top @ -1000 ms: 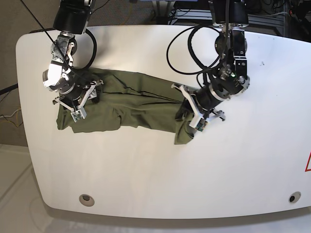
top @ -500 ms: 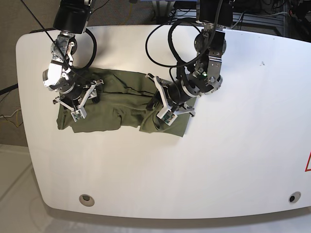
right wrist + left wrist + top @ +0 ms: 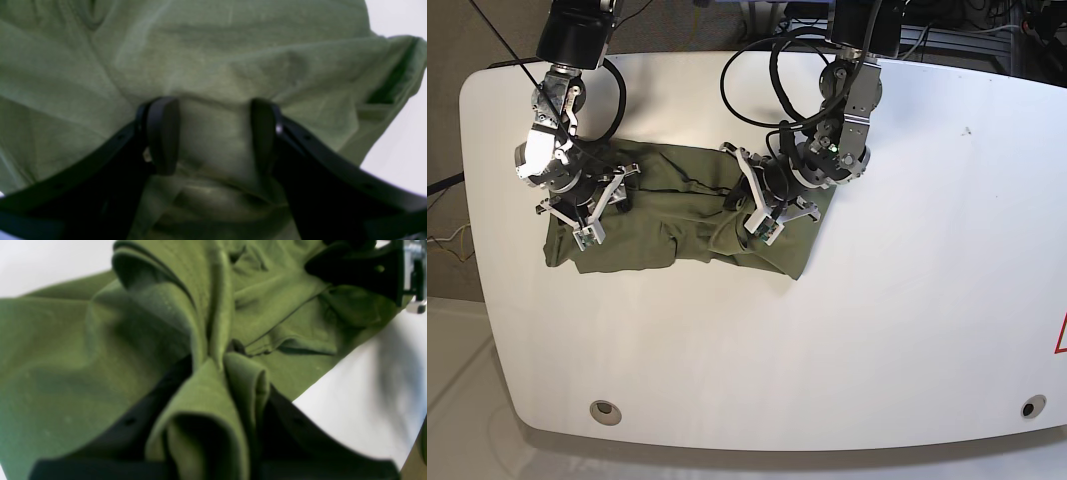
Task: Fold the T-shirt properly
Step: 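Carry the held strip end with the left gripper toward the right gripper, then lay the strip end down over the middle and open the left gripper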
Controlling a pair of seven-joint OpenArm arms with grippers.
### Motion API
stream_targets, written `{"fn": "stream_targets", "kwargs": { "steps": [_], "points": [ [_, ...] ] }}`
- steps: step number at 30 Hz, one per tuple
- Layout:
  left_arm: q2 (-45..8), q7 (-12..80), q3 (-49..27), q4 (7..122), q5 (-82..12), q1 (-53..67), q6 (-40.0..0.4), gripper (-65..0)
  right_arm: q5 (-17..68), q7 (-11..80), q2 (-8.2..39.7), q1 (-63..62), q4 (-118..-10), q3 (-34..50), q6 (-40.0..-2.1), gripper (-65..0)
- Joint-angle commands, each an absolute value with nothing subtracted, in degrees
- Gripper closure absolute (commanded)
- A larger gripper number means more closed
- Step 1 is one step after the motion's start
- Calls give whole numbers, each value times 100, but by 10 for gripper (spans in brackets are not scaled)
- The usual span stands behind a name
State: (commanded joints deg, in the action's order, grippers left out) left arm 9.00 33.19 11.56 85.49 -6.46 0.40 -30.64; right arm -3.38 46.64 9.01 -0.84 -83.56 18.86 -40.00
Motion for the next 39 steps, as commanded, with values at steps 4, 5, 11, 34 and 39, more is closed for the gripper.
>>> {"fn": "stream_targets", "kwargs": {
  "steps": [4, 5, 11, 34, 39],
  "points": [
    [900, 3204, 1156, 8576, -655, 48, -3178, -326, -338, 4664, 892, -84, -8356, 1886, -4000, -328],
    [900, 3134, 1156, 8576, -655, 48, -3169, -379, -338, 4664, 892, -84, -8356, 1886, -4000, -328],
    [900, 3011, 1156, 8576, -655, 48, -3196, -510, -338, 4664, 892, -84, -8356, 1886, -4000, -328],
    [900, 2510, 1965, 7785, -664, -110, -3187, -510, -338, 4664, 892, -84, -8356, 1877, -4000, -328],
    [900, 2510, 1991, 7934, -673, -119, -3178, -510, -338, 4664, 892, -84, -8356, 1877, -4000, -328]
  ]
}}
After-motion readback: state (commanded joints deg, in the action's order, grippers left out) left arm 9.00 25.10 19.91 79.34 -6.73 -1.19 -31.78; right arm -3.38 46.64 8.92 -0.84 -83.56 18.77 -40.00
